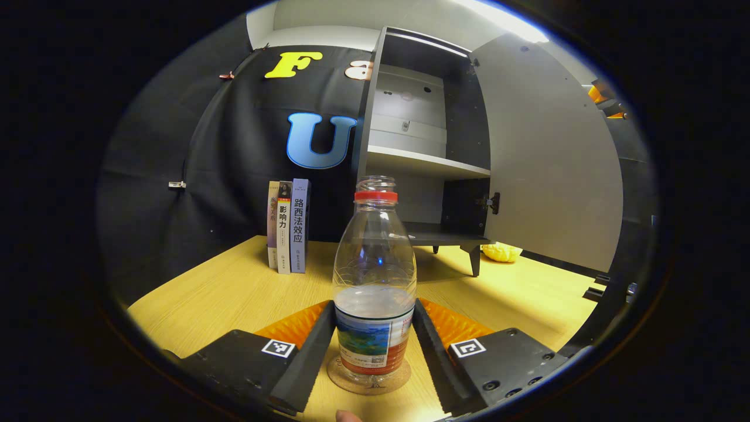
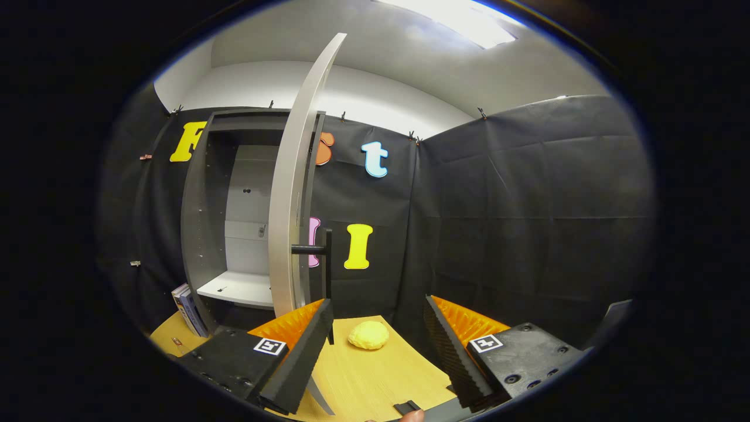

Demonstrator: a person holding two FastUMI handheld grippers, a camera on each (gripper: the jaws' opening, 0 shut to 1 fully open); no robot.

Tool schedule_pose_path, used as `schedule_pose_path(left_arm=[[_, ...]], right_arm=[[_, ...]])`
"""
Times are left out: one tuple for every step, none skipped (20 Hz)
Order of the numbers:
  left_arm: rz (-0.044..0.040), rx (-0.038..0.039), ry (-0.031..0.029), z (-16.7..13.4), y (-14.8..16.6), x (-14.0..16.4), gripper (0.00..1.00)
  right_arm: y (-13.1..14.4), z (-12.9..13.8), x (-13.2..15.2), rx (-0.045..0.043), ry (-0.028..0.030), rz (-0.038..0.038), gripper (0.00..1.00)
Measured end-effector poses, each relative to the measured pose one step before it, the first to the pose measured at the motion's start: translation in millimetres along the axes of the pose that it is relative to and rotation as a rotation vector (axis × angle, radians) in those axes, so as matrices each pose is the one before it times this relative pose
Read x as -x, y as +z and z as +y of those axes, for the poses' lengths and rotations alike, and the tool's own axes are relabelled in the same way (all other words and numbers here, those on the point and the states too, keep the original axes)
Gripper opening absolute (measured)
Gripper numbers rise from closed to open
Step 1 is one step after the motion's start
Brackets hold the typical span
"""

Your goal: Open the cabinet door with the right hand, grasp the bottle in the cabinet with the left hand and place it on the coaster, then close the cabinet door with the right hand.

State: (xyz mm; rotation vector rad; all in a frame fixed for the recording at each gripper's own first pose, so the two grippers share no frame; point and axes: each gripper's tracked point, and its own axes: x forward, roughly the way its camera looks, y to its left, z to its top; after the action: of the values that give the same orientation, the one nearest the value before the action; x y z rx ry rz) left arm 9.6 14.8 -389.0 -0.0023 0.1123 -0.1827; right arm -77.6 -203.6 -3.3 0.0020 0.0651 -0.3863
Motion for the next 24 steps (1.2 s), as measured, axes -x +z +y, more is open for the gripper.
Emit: schedule_pose_path(left_arm=[[0.00137,0.00064,-0.00935,-1.72,-2.32,0.82,0.82],[0.00926,-0.00178,-0.00662,-0.91,-1.38,0.61,0.83],[0.00653,-0.00313,-0.00367,-1.00,-2.87,-1.00,0.88],[0.00708,0.00006,-0.00520,-1.12,-0.59,1.61,0.90],[0.00901,0.00152,-0.00644,-1.54,-1.29,-0.73,0.94],[0.00354,-0.00203,-0.00186,-0.71,0.52,1.17,0.94],[0.00214,-0.00439,0.00002,-0.77,0.16,0.61,0.94],[0.00112,-0.00295,0.00180,0.33,2.38,0.75,0.95],[0.00108,-0.00153,0.00166,0.42,1.18,-0.52,0.95],[0.00257,-0.00137,0.00315,0.39,1.25,1.29,0.95],[0.00235,-0.00189,0.00412,0.12,0.28,0.66,0.95],[0.00122,-0.00369,0.00869,1.42,1.93,1.94,0.95],[-0.00126,-0.00180,0.00780,2.52,4.00,1.64,0.95],[-0.00260,-0.00019,0.00661,3.33,6.49,2.16,0.95],[-0.00608,0.00200,0.00548,2.39,8.00,2.90,0.95],[-0.00917,0.00167,0.00358,2.05,10.30,1.50,0.94],[-0.01067,0.00088,-0.00319,-1.13,10.01,2.20,0.94],[-0.00971,-0.00321,-0.01026,-1.96,11.52,2.75,0.94],[-0.01450,-0.00320,-0.01231,-3.26,13.50,2.99,0.94],[-0.01138,0.00067,-0.01511,-2.57,12.18,2.58,0.94],[-0.01550,0.00175,-0.01509,-3.38,13.71,2.65,0.95],[-0.01896,0.00200,-0.01319,-2.54,16.42,2.22,0.95],[-0.02039,0.00145,-0.00897,-2.13,17.46,1.65,0.94],[-0.02157,0.00166,-0.00361,-0.26,18.10,1.61,0.94]], right_arm=[[-0.48,-1.19,0.07,0.00016,-0.00192,0.00275,0.98],[-1.26,0.00,-0.02,-0.00163,-0.00221,0.00265,0.98],[-0.69,-1.22,-0.46,-0.00233,-0.00333,0.00156,0.98],[-0.42,-0.98,-0.48,-0.00238,-0.00238,0.00295,0.98],[-1.58,-1.59,1.36,-0.00221,-0.00192,0.00157,0.98],[0.28,-0.50,-1.84,-0.00313,-0.00115,0.00198,0.98],[-0.33,-0.77,-0.34,-0.00538,-0.00175,0.00178,0.98],[-1.22,-0.24,-0.28,-0.00768,0.00000,0.00237,0.98],[-0.66,-0.52,0.14,-0.00636,0.00115,0.00116,0.98],[-0.23,-0.74,0.09,-0.00339,0.00053,0.00001,0.98],[0.07,-1.80,-0.01,-0.00108,-0.00040,-0.00260,0.98],[-0.43,-2.36,-0.83,-0.00238,-0.00180,-0.00104,0.98],[-0.32,-1.46,-0.09,-0.00514,-0.00068,0.00110,0.98],[0.10,-0.61,-1.04,-0.00762,0.00120,-0.00005,0.98],[0.73,-1.08,-0.74,-0.00641,0.00167,-0.00483,0.98],[0.16,-0.83,-2.11,-0.00093,-0.00014,-0.00459,0.98],[-0.43,-1.96,-2.00,0.00246,0.00051,-0.00316,0.98],[-1.05,-1.51,-0.75,-0.00109,0.00131,-0.00005,0.98],[-0.76,-0.33,-1.27,-0.00636,0.00333,-0.00081,0.98],[-0.05,-0.61,-2.21,-0.00976,0.00165,-0.00282,0.98],[0.52,-0.54,-3.24,-0.00982,0.00096,-0.00211,0.98],[-0.22,-0.49,-1.52,-0.01068,0.00127,-0.00212,0.98],[0.80,-0.86,-1.56,-0.01050,0.00196,-0.00450,0.98],[2.37,-0.61,-3.39,-0.01034,0.00168,-0.00541,0.98]])
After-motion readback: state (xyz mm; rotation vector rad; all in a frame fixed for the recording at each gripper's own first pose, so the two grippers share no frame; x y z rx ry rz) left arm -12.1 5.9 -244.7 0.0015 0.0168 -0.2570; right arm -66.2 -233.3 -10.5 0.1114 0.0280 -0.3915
